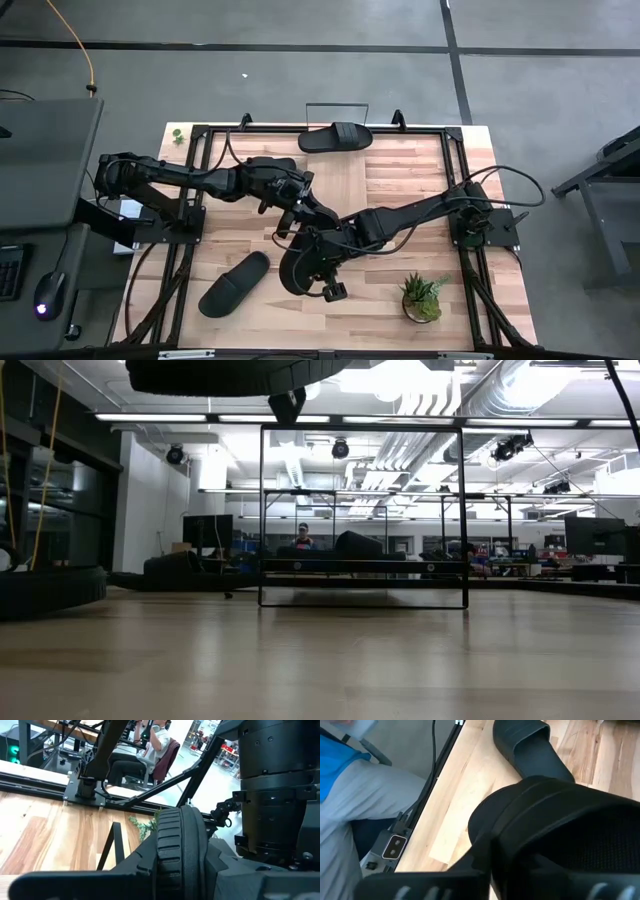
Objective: Pick and place slides into the shelf
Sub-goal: Put the black slide on the shelf
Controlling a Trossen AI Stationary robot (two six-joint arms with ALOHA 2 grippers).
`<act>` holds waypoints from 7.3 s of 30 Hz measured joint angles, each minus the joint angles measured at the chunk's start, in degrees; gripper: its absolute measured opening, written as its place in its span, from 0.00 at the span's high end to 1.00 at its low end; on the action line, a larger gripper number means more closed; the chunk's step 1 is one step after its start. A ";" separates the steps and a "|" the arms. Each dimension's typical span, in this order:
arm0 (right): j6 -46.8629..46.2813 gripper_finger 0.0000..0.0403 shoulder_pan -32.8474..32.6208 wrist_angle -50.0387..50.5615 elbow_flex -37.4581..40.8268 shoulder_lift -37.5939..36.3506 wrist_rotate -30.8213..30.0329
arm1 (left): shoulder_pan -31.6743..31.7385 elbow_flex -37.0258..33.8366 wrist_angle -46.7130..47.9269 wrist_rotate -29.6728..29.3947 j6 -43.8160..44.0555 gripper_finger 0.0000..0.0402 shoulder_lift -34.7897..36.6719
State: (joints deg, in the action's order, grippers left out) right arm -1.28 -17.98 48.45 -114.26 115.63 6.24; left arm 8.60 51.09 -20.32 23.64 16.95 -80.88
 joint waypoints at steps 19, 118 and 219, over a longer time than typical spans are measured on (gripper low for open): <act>1.44 0.52 1.05 5.85 -3.40 -1.68 -8.29 | 0.13 -0.09 6.66 -3.47 -3.95 0.82 3.64; -2.67 0.67 -10.61 -21.68 33.16 -35.38 -46.41 | -10.10 -26.49 -2.27 -32.11 -11.28 0.79 59.39; -6.78 0.36 4.27 -101.61 44.37 2.71 -22.22 | -10.11 -26.43 -14.89 -30.74 -9.18 0.79 48.06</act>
State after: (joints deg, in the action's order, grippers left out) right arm -8.06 -13.71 -53.16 -69.89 118.35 -15.98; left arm -1.51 24.67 -35.21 -7.09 7.77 -32.82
